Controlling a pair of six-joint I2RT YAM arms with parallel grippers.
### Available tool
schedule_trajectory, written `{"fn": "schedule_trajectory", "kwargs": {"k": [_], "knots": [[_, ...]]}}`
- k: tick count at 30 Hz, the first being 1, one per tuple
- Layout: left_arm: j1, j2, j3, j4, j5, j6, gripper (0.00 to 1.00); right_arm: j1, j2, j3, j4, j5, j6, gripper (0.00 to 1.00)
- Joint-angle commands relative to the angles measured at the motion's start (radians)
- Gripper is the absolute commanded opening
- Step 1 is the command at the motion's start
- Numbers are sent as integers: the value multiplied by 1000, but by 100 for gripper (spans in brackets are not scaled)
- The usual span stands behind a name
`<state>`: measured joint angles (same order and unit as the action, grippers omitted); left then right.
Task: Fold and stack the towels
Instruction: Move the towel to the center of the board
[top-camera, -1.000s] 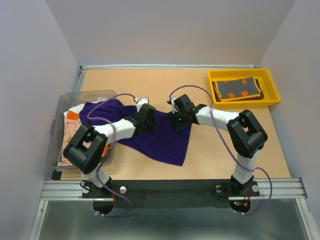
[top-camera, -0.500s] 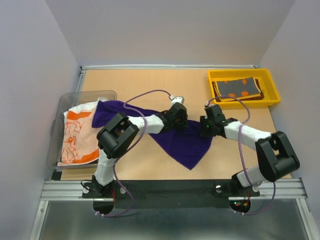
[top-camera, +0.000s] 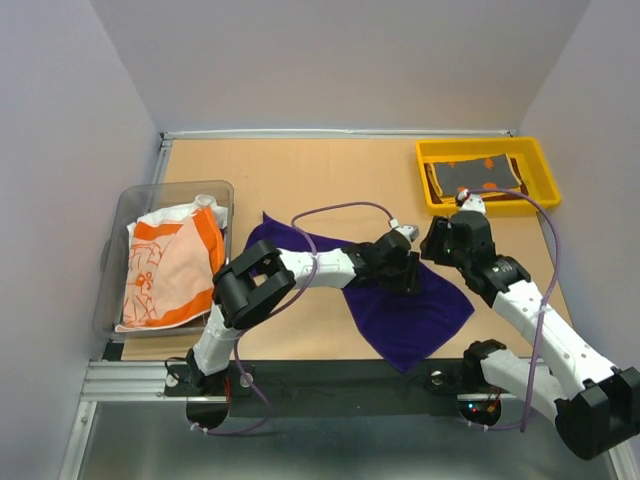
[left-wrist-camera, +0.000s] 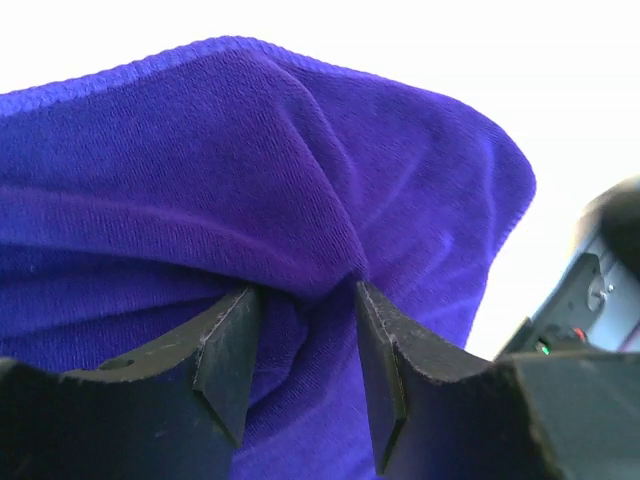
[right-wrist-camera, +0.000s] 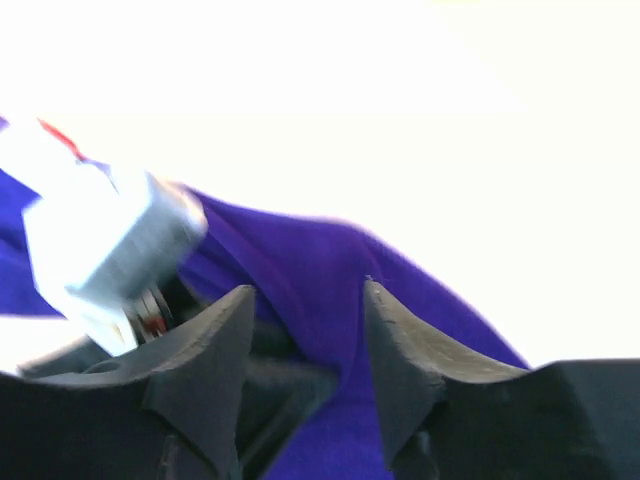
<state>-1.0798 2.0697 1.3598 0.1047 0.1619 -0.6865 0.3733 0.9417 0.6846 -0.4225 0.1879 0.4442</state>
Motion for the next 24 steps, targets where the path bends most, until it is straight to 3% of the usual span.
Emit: {"fn": "schedule_trajectory", "kwargs": {"k": [1, 7, 11, 13, 14, 19, 24], "knots": [[-9, -161, -88, 27, -2, -37, 53, 3, -18, 107, 18, 45, -59, 55], [90, -403, -327, 13, -133, -110, 57, 3, 103, 171, 21, -114, -162, 58], [173, -551, -428, -25, -153, -96, 59, 4, 265, 228, 28, -347, -251, 58], [286, -614, -499, -43, -183, -82, 59, 35, 412, 277, 31, -393, -286, 58], [287, -632, -523, -48, -183, -78, 59, 35, 413, 300, 31, -395, -301, 58], [493, -714, -634, -68, -248, -29, 59, 143, 661, 432, 41, -341, -374, 58], [561, -727, -634, -100, -266, 24, 59, 161, 801, 509, 65, -256, -369, 58]]}}
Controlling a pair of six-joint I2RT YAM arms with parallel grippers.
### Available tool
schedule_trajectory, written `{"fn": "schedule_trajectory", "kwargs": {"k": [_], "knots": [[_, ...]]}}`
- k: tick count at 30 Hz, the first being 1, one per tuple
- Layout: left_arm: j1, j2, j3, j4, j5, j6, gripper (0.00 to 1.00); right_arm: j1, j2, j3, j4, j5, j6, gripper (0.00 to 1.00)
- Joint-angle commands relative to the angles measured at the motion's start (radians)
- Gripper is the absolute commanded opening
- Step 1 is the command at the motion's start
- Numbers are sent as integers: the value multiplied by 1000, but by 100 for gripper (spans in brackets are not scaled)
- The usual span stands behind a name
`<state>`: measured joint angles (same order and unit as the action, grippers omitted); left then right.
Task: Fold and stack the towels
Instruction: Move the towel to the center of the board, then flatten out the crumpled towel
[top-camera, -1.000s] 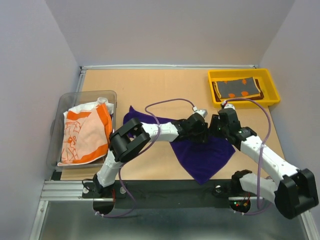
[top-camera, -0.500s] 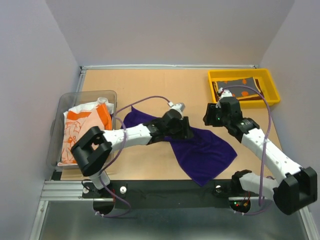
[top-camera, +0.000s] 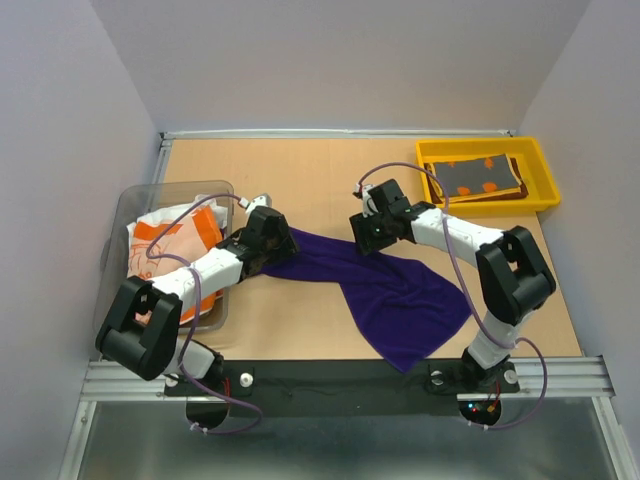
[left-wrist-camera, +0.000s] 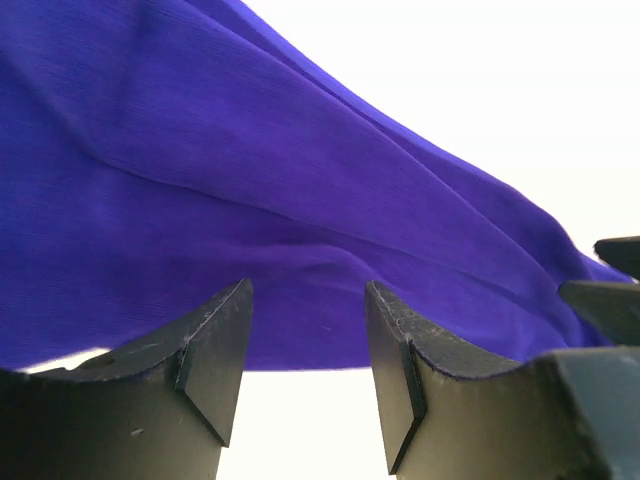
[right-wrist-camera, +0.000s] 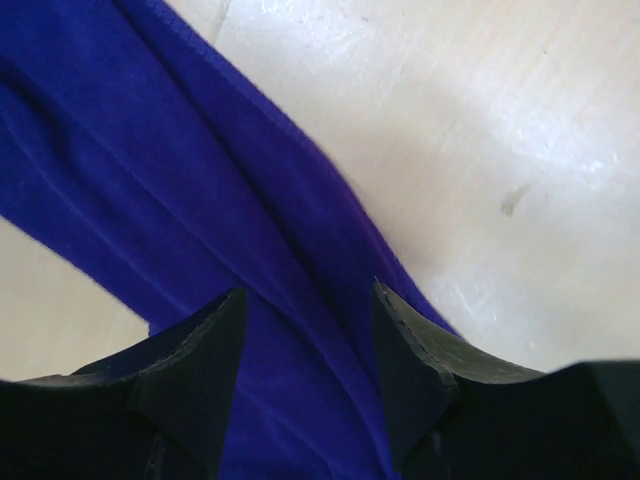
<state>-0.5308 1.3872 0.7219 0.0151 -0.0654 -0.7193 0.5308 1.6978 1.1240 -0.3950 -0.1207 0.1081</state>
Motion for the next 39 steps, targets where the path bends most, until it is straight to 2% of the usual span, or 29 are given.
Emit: {"fn": "schedule_trajectory", "kwargs": {"k": [1, 7, 9, 10, 11, 14, 15, 18, 21, 23, 29, 32, 33, 35, 36, 39], "knots": [[17, -50, 4, -10, -46, 66, 59, 5, 63, 82, 48, 58, -36, 58], [54, -34, 30, -38, -60, 106, 59, 6, 169, 117, 59, 66, -61, 54], [55, -34, 36, -43, -62, 115, 59, 6, 183, 115, 62, 70, -59, 50], [57, -34, 39, -44, -65, 116, 59, 6, 190, 114, 64, 79, -58, 43], [57, -33, 40, -47, -65, 118, 59, 5, 194, 112, 65, 96, -50, 28], [57, -36, 50, -56, -68, 129, 59, -11, 177, 97, 73, 222, -12, 1], [55, -39, 51, -60, -70, 130, 59, -23, 165, 91, 73, 286, 13, 1], [55, -50, 63, -75, -92, 142, 59, -150, 85, 5, 71, 352, 145, 1], [58, -51, 77, -86, -117, 149, 59, -241, -19, -103, 73, 346, 258, 1], [60, -45, 88, -86, -120, 155, 59, -256, -76, -151, 73, 342, 295, 1], [64, 10, 137, -83, -117, 187, 59, -261, -168, -260, 73, 277, 332, 8], [72, 59, 180, -76, -103, 221, 59, -261, -214, -241, 74, 213, 264, 30], [75, 74, 194, -75, -94, 248, 58, -261, -219, -201, 76, 173, 237, 42], [86, 126, 240, -75, -85, 274, 59, -261, -211, -144, 76, 126, 135, 51], [91, 144, 254, -75, -80, 282, 59, -261, -198, -116, 76, 78, 102, 59], [117, 196, 307, -89, -30, 313, 59, -261, -115, 11, 76, -14, -42, 64]]}}
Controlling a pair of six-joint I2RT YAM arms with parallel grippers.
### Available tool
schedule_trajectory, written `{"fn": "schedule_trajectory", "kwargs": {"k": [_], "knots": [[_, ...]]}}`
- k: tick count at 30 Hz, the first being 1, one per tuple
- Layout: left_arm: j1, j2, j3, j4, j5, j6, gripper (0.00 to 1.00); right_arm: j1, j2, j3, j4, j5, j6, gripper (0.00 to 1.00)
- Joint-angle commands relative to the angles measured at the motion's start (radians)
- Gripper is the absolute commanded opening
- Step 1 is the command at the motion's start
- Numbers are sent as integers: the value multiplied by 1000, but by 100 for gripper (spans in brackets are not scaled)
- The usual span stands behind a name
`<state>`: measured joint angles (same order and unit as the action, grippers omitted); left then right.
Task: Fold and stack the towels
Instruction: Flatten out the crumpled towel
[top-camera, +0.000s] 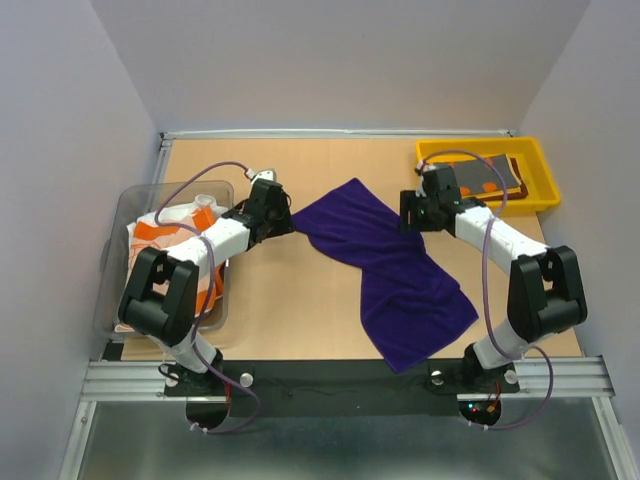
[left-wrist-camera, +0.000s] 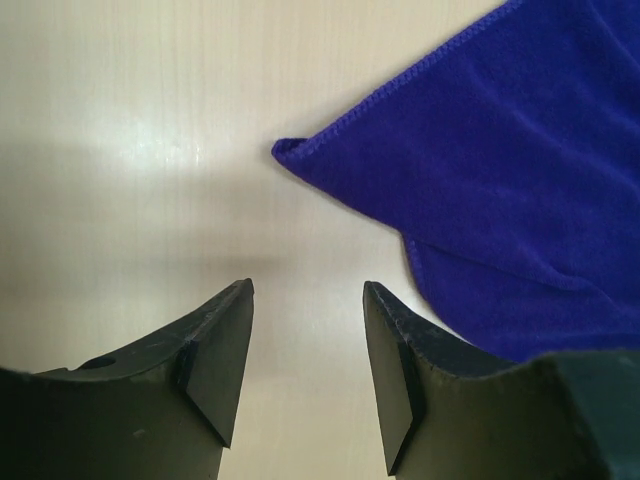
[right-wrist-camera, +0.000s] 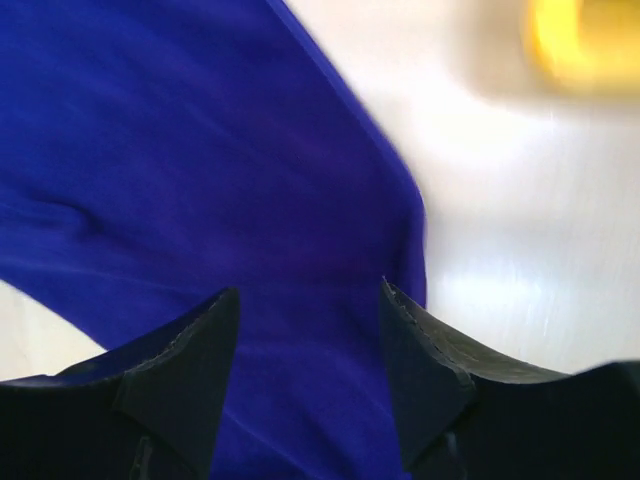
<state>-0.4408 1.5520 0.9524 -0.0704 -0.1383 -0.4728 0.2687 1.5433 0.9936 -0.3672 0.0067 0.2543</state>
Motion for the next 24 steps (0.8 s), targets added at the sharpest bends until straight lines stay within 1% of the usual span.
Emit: {"fn": "schedule_trajectory", "kwargs": {"k": [1, 2, 3, 5, 6, 8, 9, 16, 19, 24], "knots": [[30, 37, 86, -9, 57, 85, 59, 1, 60, 204, 50, -160, -219, 64], [33, 40, 106, -31, 68, 94, 60, 1, 116, 233, 48, -187, -292, 63], [31, 40, 112, -41, 78, 106, 61, 1, 142, 269, 48, -229, -318, 63], [31, 34, 123, -80, 80, 143, 62, 1, 202, 362, 50, -260, -380, 62], [31, 19, 123, -91, 80, 155, 62, 1, 260, 391, 51, -280, -394, 61], [31, -3, 120, -121, 78, 178, 64, 1, 314, 451, 53, -318, -418, 60], [31, -27, 111, -127, 83, 200, 66, 3, 372, 506, 54, -335, -441, 59], [33, -128, 25, -124, 85, 269, 68, 10, 585, 738, 56, -402, -501, 58], [33, -165, -17, -94, 69, 289, 69, 23, 664, 827, 54, -399, -523, 58], [33, -194, -64, -40, 55, 298, 69, 38, 759, 924, 54, -381, -527, 60]]}}
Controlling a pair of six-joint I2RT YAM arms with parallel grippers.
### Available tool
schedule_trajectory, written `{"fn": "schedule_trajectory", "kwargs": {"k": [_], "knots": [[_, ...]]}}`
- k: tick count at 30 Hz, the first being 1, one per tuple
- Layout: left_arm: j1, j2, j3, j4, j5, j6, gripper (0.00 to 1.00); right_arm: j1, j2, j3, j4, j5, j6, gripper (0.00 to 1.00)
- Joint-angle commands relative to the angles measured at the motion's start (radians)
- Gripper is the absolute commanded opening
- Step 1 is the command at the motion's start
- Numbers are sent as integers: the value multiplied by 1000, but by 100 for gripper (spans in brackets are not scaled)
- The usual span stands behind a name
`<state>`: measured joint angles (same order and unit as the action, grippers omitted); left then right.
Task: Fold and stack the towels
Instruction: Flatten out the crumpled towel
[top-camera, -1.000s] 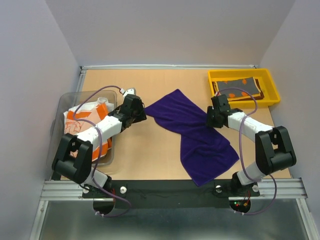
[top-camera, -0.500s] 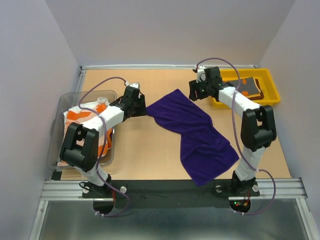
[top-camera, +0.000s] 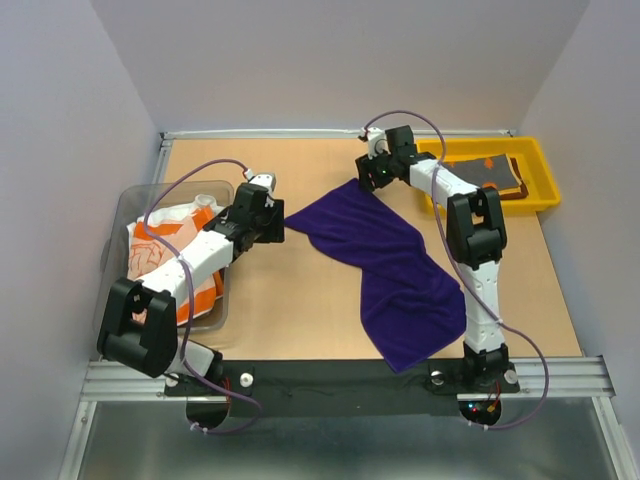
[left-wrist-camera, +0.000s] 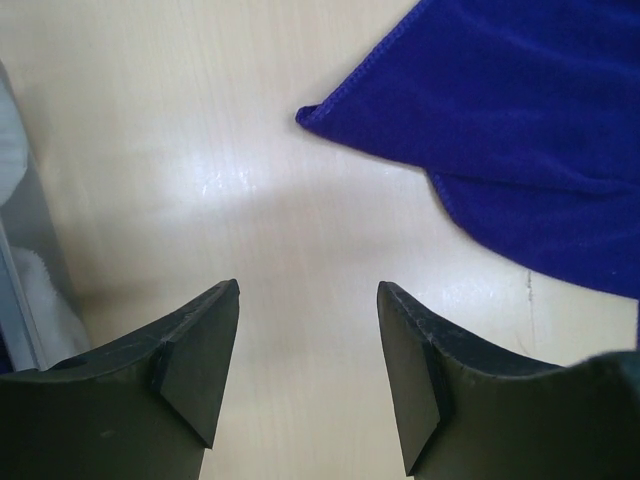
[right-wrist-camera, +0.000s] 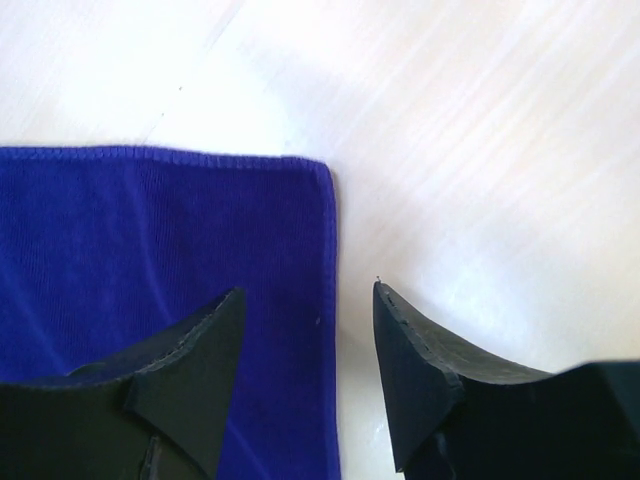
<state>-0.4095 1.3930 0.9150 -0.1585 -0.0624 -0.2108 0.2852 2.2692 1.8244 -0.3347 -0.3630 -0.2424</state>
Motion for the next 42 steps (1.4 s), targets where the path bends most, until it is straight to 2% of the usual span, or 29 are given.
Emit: {"fn": "schedule_trajectory", "kwargs": {"k": [1, 10, 18, 20, 23, 24, 26, 27, 28, 34, 42], "knots": [[1, -37, -30, 51, -24, 36, 69, 25, 48, 105, 22, -2, -31, 60], [0, -26, -33, 50, -24, 42, 69, 48, 177, 226, 20, 25, -46, 61], [0, -14, -30, 50, -16, 39, 69, 63, 194, 188, 20, 85, -70, 57], [0, -9, -30, 51, -19, 39, 69, 68, 193, 162, 20, 111, -75, 51], [0, 8, -25, 54, -16, 37, 68, 71, 173, 122, 20, 153, -87, 36], [1, 21, -18, 53, -13, 36, 68, 69, 155, 92, 22, 174, -93, 27], [0, 38, -11, 53, -8, 34, 68, 68, 138, 59, 22, 199, -97, 16], [0, 55, 1, 54, -2, 31, 68, 69, 113, 34, 22, 216, -92, 7], [0, 67, 8, 54, 1, 31, 68, 62, 104, 18, 23, 242, -89, 4], [1, 169, 99, 51, -7, 5, 67, 19, 43, -54, 31, 301, 3, 1], [1, 357, 263, 103, -11, -7, 64, -29, 29, -125, 48, 286, 72, 1]]}}
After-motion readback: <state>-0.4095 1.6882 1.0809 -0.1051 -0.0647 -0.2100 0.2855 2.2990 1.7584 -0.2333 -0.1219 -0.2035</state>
